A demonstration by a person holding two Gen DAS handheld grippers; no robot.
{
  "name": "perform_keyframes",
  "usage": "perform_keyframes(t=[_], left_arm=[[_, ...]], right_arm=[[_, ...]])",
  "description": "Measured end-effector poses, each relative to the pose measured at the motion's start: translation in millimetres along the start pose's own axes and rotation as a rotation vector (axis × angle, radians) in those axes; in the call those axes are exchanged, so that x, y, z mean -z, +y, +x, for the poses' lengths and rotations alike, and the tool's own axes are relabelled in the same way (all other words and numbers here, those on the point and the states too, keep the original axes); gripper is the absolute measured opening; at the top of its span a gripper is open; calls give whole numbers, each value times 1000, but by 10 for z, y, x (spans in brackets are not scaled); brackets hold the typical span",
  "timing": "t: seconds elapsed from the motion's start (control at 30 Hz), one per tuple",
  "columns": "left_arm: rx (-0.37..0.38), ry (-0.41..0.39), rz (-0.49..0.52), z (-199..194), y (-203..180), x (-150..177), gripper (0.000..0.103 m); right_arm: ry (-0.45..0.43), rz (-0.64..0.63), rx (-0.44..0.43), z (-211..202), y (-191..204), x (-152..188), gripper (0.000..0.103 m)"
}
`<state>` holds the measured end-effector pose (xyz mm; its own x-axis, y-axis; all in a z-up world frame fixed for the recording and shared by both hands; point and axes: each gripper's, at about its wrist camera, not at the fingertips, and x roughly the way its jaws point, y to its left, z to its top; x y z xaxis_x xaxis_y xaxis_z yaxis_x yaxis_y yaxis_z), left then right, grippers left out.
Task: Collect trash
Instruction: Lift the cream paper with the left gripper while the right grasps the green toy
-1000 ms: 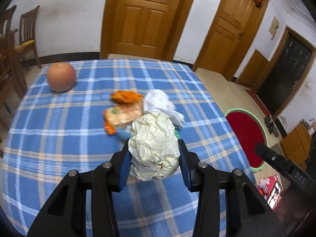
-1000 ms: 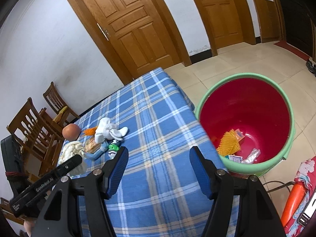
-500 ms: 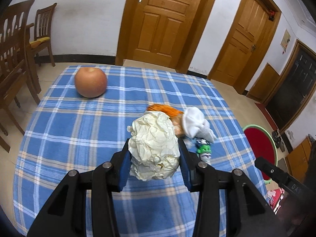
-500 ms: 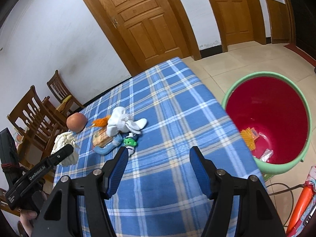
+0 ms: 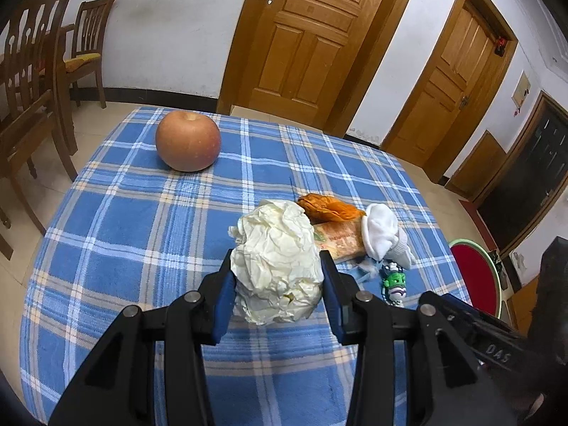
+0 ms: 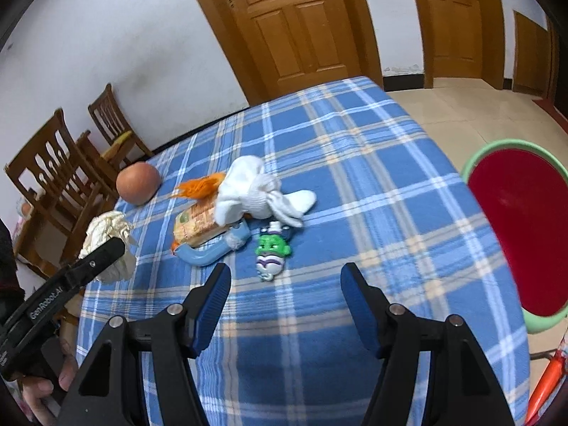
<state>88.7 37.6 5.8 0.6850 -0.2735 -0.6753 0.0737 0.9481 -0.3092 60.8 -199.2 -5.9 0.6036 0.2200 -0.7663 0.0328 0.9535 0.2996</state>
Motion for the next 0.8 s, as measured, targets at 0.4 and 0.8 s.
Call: perform_keyframes(t=[0.4, 0.8], left_arm=[[70, -1, -50, 64, 228, -9, 44], [122, -6, -58, 26, 218, -1, 44]], right_arm=[[38, -76, 85, 340, 279, -3, 50], [11, -100, 168, 407, 335, 16, 28]])
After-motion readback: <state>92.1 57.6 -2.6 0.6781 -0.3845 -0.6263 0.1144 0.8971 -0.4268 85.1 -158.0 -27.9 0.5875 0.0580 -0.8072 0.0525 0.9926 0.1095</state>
